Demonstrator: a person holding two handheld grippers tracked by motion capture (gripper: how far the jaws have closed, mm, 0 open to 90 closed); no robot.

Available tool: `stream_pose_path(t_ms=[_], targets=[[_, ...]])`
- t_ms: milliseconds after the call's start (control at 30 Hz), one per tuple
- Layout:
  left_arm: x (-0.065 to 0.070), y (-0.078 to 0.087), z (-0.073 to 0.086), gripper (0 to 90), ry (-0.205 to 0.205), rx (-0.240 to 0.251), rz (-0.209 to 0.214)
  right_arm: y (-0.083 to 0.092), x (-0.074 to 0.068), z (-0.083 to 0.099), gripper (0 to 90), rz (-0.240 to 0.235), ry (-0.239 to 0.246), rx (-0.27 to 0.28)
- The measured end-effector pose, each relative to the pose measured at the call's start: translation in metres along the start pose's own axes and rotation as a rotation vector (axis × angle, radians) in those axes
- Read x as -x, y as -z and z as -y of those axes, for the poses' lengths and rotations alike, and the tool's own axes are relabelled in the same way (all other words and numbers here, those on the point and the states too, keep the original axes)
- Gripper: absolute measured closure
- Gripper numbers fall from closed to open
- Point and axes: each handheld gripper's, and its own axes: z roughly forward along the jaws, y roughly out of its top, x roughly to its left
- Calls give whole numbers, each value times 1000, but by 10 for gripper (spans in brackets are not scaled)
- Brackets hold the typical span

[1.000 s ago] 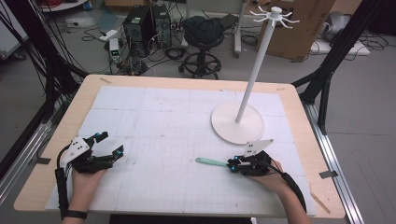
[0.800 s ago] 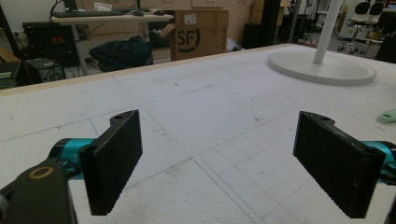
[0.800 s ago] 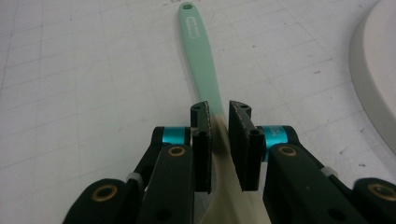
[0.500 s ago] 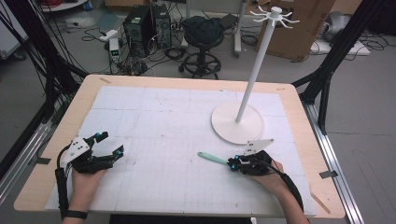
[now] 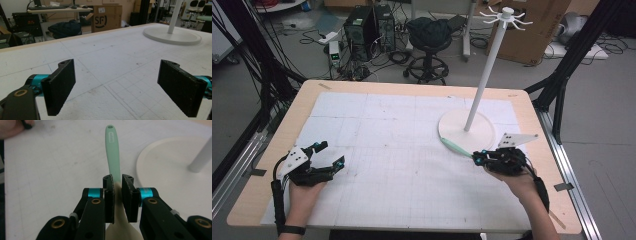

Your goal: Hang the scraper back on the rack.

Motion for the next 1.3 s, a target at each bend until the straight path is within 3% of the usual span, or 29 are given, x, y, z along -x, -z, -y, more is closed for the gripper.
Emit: stream_pose_path(t_ms=[200,367,600,833,1067,1300], targets=[[0,0,0,154,0,0,0,46,-1,-37,815,29,-8,78],[0,0,0,155,-1,0,-2,86,-3,-72,815,89,23,90],[0,0,0,155,0,1,-2,140,-1,-116,815,164,28,136],[0,0,0,155,0,0,-2,185,1,-148,815,228,20,174],[0,0,0,155,0,0,-2,213,-1,-170,815,289,10,193],[0,0,0,155,0,1,-1,220,0,-183,815,317,6,204]])
